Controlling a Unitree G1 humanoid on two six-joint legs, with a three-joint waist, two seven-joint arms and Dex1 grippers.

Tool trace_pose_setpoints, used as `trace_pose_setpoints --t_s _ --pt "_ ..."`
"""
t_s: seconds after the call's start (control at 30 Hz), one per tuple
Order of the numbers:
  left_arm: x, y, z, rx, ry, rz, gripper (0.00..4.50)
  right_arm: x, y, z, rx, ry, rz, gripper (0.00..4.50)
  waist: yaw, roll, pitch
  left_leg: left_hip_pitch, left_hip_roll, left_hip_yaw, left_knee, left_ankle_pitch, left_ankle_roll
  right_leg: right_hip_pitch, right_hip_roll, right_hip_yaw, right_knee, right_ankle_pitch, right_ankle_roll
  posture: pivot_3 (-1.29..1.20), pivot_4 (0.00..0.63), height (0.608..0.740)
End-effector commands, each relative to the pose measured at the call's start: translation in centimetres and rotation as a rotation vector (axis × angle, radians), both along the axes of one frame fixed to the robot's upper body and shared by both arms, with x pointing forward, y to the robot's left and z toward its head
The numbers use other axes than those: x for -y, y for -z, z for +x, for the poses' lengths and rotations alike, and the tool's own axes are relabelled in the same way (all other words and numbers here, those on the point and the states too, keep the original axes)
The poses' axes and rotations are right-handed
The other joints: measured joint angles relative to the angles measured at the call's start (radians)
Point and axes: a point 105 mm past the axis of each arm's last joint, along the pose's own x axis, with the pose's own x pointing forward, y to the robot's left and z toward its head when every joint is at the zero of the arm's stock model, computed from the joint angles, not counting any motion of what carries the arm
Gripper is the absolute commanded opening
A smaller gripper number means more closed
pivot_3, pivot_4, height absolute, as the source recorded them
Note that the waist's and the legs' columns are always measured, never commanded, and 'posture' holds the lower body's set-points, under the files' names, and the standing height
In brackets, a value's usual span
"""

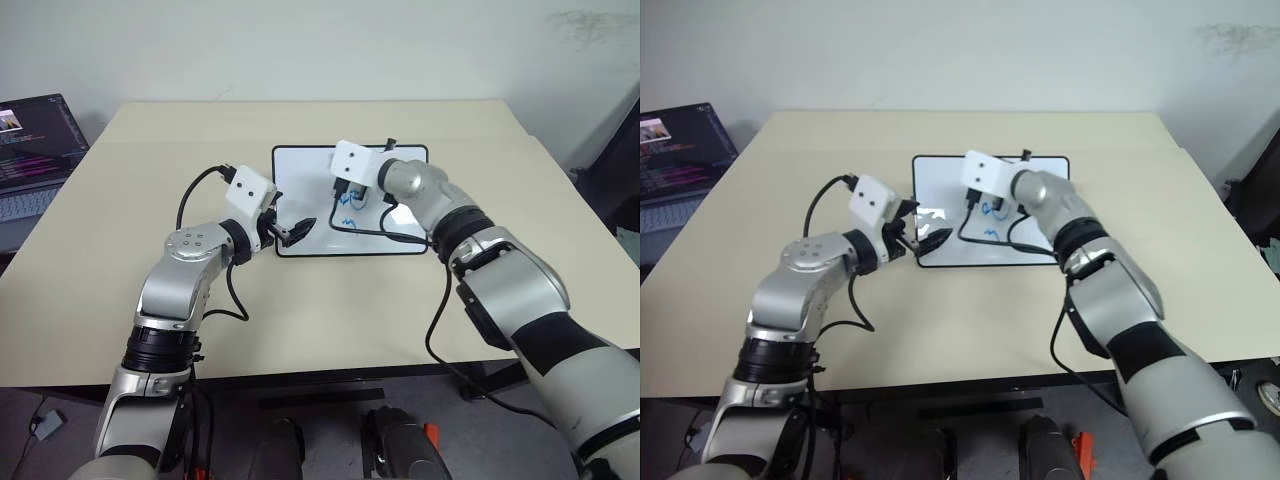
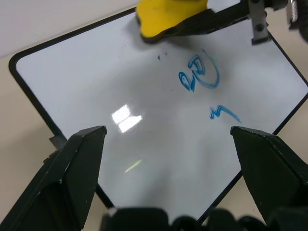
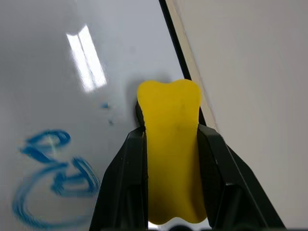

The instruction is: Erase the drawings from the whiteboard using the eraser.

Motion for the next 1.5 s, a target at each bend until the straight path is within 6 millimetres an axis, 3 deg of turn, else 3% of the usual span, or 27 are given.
trace_pose_setpoints --t_s 0.03,0.3,0.47,0.67,1.03,1.23,1.5 --pt "0.4 -1.5 -0.1 0.057 0.016 -0.008 4.50 3.0 1.4 0.3 -0.070 0.063 -0.031 1.02 0.001 0.000 0.000 0.000 0.000 0.000 0.000 0.000 0.000 0.000 0.000 0.000 0.000 0.000 0.000 0.00 0.150 0.740" --pt "0.3 -1.5 -0.1 0.059 0.018 -0.005 4.50 6.7 3.5 0.0 -0.172 0.081 -0.110 1.02 0.003 -0.001 0.000 0.001 0.000 0.000 0.003 0.000 0.000 0.002 0.000 0.000 0.000 0.000 0.000 0.00 0.150 0.740" --pt "0.4 -1.6 -0.1 0.060 0.019 -0.005 4.50 6.6 4.5 -0.3 -0.204 0.062 -0.142 1.02 0.003 -0.001 -0.001 0.002 0.000 -0.001 0.003 0.000 0.000 0.003 0.000 0.000 -0.001 0.000 0.000 0.00 0.150 0.740" --pt "0.3 -1.6 -0.2 0.062 0.017 -0.005 4.50 4.0 4.0 -0.5 -0.180 0.006 -0.131 1.02 -0.001 -0.001 -0.001 0.002 -0.001 -0.001 0.003 0.000 0.000 0.003 0.000 0.000 -0.001 0.000 0.000 0.00 0.150 0.740" --pt "0.2 -1.5 -0.3 0.060 0.007 -0.009 4.50 -3.5 2.3 -1.5 -0.102 -0.129 -0.093 1.02 -0.053 -0.001 -0.001 0.004 0.000 -0.002 0.002 0.000 0.000 0.002 0.001 0.001 0.001 0.001 -0.001 0.00 0.150 0.740" --pt "0.1 -1.4 -0.4 0.059 0.002 -0.010 4.50 -4.7 1.7 -1.7 -0.067 -0.138 -0.084 1.02 -0.057 -0.001 -0.001 0.004 0.000 -0.003 0.001 0.000 0.000 0.001 0.001 0.001 0.001 0.001 -0.001 0.00 0.150 0.740" --pt "0.0 -1.3 -0.6 0.058 -0.005 -0.010 4.50 -8.1 0.3 -2.6 -0.032 -0.194 -0.046 1.01 -0.051 -0.001 0.000 0.002 -0.001 -0.002 -0.001 0.000 0.000 -0.001 0.001 0.001 0.000 0.000 -0.001 0.00 0.150 0.740"
